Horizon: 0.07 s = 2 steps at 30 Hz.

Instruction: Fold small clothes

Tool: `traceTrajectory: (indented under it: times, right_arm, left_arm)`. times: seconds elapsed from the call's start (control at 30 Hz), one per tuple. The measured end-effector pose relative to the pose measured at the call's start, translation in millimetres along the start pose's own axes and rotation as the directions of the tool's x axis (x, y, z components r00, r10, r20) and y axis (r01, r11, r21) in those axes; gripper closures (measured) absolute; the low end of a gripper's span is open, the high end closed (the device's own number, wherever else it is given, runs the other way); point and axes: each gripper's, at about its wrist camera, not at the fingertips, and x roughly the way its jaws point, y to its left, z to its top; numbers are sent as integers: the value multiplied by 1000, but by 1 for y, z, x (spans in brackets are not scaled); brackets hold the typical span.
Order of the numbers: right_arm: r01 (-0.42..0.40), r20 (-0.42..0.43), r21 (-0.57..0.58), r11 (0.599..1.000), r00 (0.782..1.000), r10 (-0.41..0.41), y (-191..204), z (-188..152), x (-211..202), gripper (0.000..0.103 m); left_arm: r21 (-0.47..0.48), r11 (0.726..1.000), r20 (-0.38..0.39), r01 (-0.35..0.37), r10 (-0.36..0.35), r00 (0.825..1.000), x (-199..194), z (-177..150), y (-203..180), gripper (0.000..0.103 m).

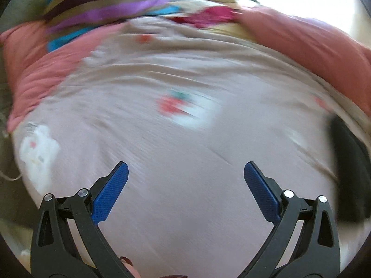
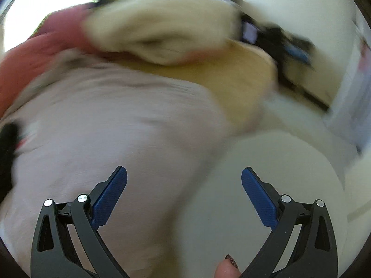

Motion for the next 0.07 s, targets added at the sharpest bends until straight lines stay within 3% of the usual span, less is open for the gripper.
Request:
traceTrajectory:
  times: [0.07]
  right_arm:
    - [129, -22, 76, 989, 992, -127, -34, 4, 21, 5]
  left_arm:
    - [-68, 994, 5, -86, 87, 996, 23, 26, 30, 9]
